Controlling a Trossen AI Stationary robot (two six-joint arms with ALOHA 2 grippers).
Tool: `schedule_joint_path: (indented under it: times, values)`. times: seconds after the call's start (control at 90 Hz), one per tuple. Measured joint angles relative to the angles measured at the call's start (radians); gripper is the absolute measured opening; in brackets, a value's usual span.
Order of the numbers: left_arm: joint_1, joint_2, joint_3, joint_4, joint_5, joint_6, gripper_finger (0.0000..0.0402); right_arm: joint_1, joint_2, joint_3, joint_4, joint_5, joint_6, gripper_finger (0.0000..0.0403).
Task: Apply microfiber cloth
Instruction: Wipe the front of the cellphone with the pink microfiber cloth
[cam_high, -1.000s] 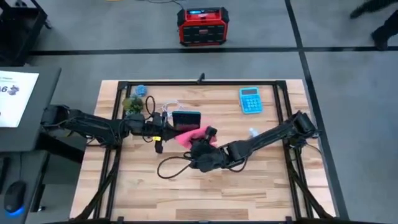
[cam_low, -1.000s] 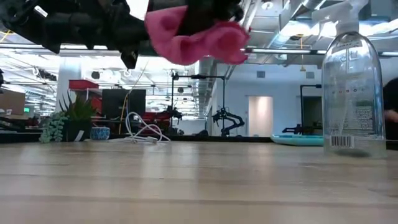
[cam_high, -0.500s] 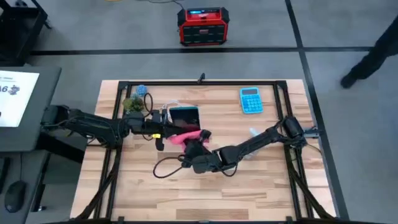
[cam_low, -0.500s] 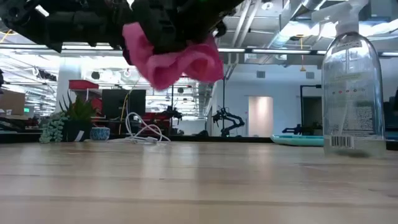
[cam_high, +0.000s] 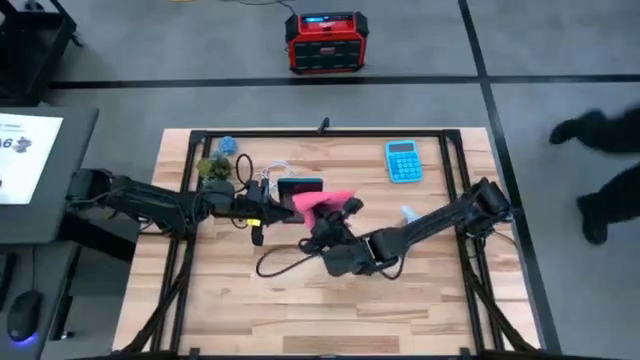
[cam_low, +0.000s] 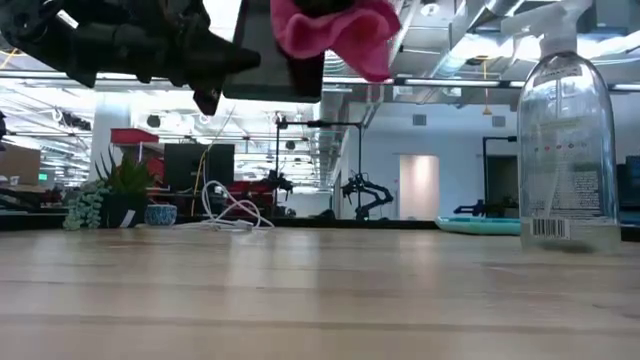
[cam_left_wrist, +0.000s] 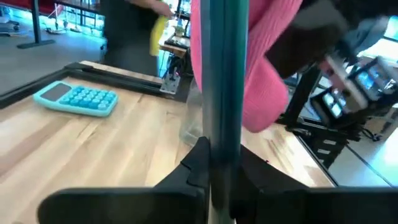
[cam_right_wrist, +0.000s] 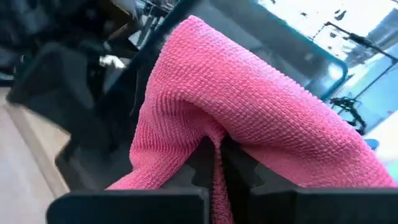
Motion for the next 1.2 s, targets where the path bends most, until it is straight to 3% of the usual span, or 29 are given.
schedule_joint_path:
  times: [0.167, 0.289, 0.422, 0.567, 0.722, 0.878, 1.1, 1.2]
  values:
    - [-0.002, 0.0, 0.0, 0.0, 0.013, 0.008, 0.0013, -0.049, 0.0, 0.0, 0.051, -0.321, -0.081, 0.0]
    - [-0.002, 0.0, 0.0, 0.001, 0.011, 0.007, 0.0013, -0.062, 0.002, 0.001, -0.066, -0.438, 0.012, 0.0]
    - [-0.001, 0.0, 0.0, -0.004, 0.001, 0.015, 0.0013, -0.068, 0.004, 0.0, -0.049, -0.375, 0.007, 0.0]
    - [-0.001, -0.001, 0.0, -0.03, -0.002, 0.019, 0.0013, -0.068, 0.004, 0.0, 0.248, -0.205, -0.2, 0.0]
    - [-0.001, -0.001, 0.0, -0.032, 0.006, 0.024, 0.0013, -0.068, 0.003, 0.0, 0.449, -0.183, -0.397, 0.0]
    - [-0.001, 0.0, 0.0, -0.044, 0.006, 0.03, 0.0013, -0.058, 0.002, 0.002, 0.284, -0.213, -0.286, 0.0]
    - [-0.002, 0.0, 0.0, -0.028, 0.007, 0.039, 0.0013, -0.053, 0.003, 0.001, -0.133, -0.452, 0.055, 0.0]
    - [-0.002, 0.0, 0.0, -0.029, 0.004, 0.046, 0.0013, -0.053, 0.003, 0.0, -0.177, -0.414, 0.036, 0.0]
